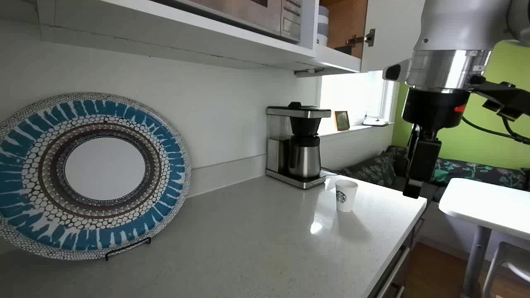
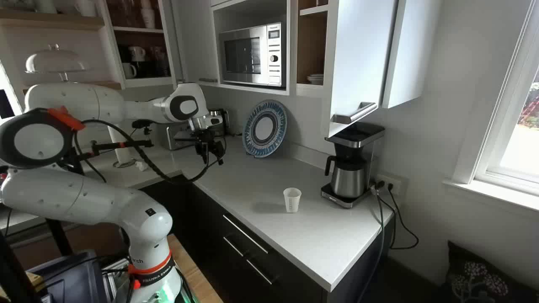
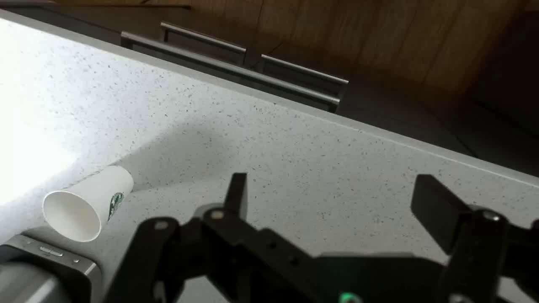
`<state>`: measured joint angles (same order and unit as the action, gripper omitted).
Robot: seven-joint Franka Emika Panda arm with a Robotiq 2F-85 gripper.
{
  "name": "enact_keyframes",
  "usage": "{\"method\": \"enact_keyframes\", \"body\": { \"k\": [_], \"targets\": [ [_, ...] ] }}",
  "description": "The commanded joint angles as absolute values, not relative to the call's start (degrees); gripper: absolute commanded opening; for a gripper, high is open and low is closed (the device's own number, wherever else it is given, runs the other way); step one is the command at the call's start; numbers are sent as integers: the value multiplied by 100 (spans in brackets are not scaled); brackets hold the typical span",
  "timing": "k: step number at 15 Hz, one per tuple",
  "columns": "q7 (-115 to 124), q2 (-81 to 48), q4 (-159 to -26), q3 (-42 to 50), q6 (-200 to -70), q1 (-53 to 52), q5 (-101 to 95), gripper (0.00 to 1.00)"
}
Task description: Turn over the cup on the table
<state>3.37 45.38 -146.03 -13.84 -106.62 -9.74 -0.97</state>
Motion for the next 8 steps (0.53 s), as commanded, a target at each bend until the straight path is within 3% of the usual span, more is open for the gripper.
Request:
{"method": "enact_keyframes", "body": {
  "k": [1, 8],
  "targets": [
    [376, 4521, -14589, -1337, -10647, -1036, -137, 100],
    [551, 4137, -14412, -1097, -10566, -846, 107, 100]
  ]
}}
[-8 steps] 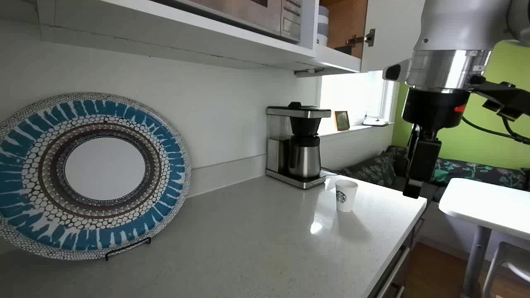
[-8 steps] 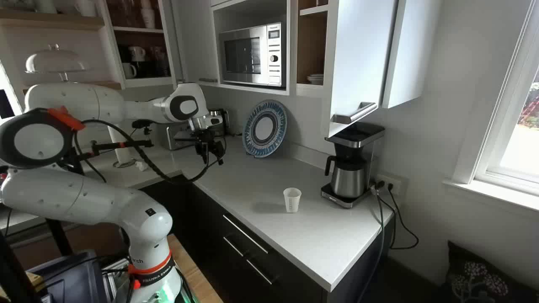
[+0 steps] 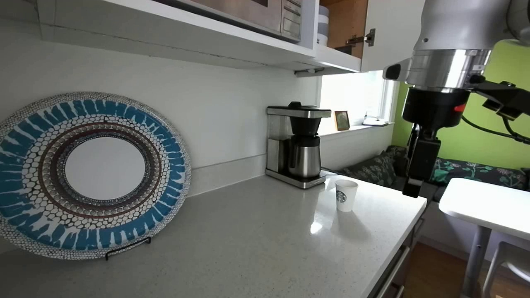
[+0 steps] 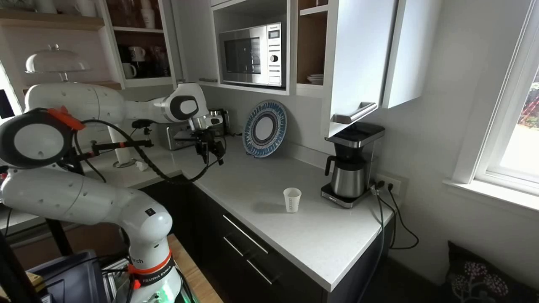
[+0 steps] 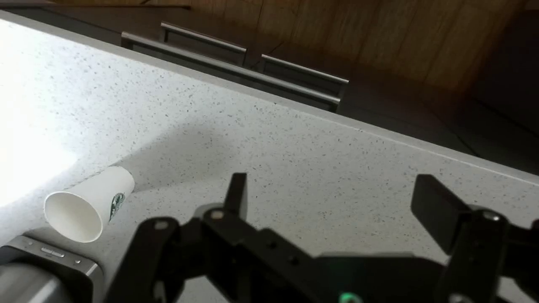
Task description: Turn over the cup on the table
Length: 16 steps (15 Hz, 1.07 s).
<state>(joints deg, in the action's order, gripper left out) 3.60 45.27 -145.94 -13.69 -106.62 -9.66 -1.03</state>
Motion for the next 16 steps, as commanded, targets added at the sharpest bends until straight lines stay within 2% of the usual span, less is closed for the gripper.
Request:
{"method": "enact_keyframes", "body": {
  "k": [1, 13, 16],
  "targets": [
    [589, 4082, -14397, -1022, -10562, -814, 173, 100],
    [2206, 3155, -14257, -442, -12124, 898, -426, 100],
    [2279, 2756, -14133, -247, -12394, 1050, -313, 100]
  ]
}}
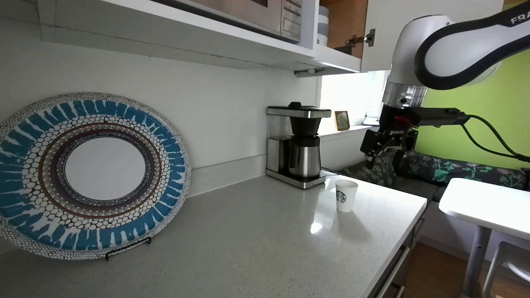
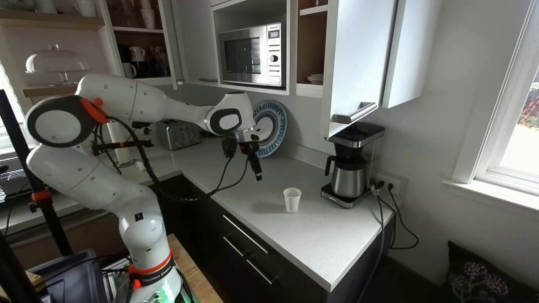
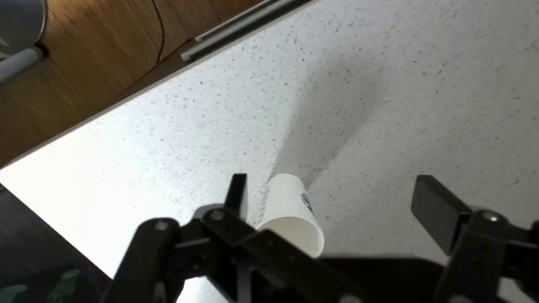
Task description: Turn over the cup on the table
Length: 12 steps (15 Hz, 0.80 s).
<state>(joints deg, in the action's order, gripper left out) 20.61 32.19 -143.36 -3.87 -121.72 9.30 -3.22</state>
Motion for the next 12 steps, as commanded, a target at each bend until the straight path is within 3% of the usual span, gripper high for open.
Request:
{"method": "enact_keyframes", "body": {
  "k": [1, 12],
  "targets": [
    [2138, 3111, -14296, -293, -12242, 946, -351, 100],
    [2131, 3060, -14256, -266, -12261, 939, -348, 100]
  ]
}}
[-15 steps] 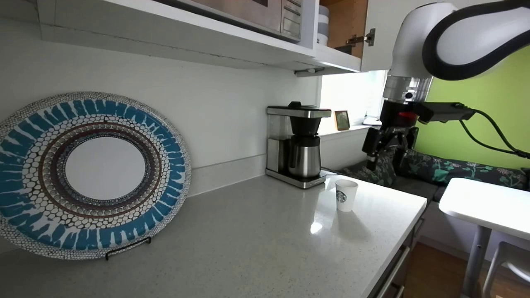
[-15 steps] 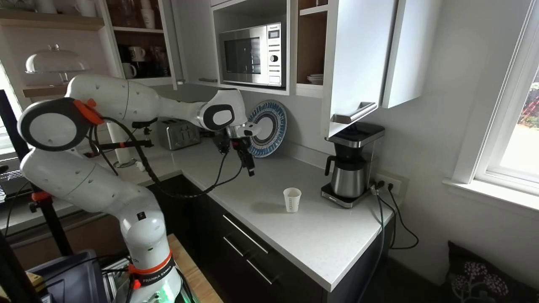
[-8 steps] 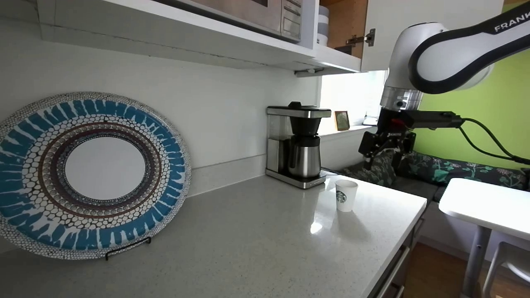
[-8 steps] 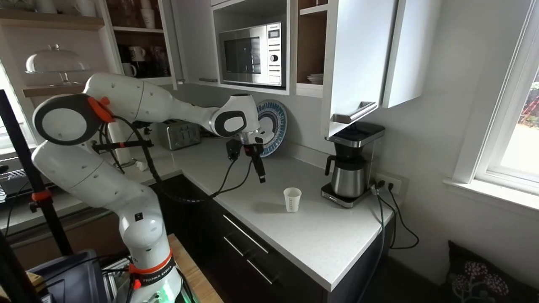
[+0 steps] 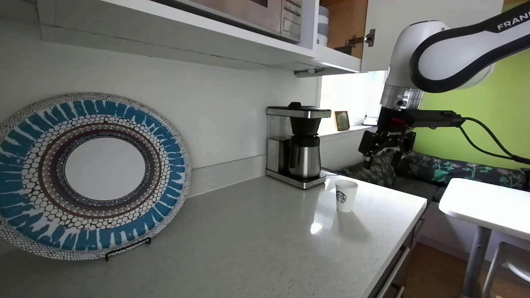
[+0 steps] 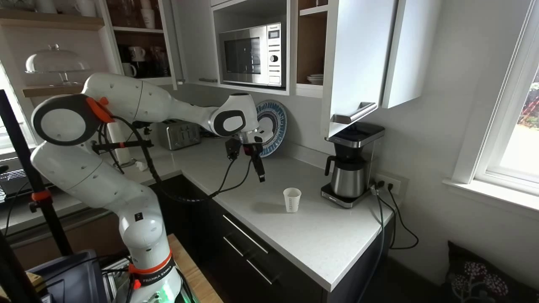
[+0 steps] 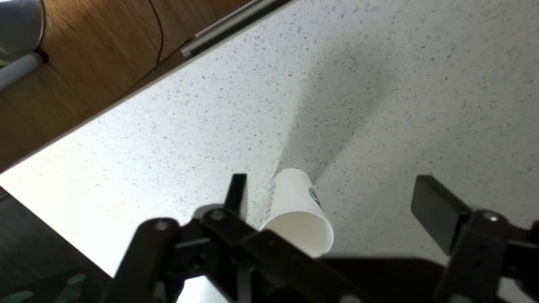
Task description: Turn over the cup on the table
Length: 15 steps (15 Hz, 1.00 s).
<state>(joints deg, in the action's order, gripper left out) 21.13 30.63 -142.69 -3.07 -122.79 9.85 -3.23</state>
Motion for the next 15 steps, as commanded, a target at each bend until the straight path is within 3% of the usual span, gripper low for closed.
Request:
{"method": "enact_keyframes", "body": {
  "k": [1, 15],
  "targets": [
    [2131, 3060, -14256, -266, -12261, 939, -348, 100],
    [2800, 2375, -14225, -291, -12795, 1478, -1398, 100]
  ]
}}
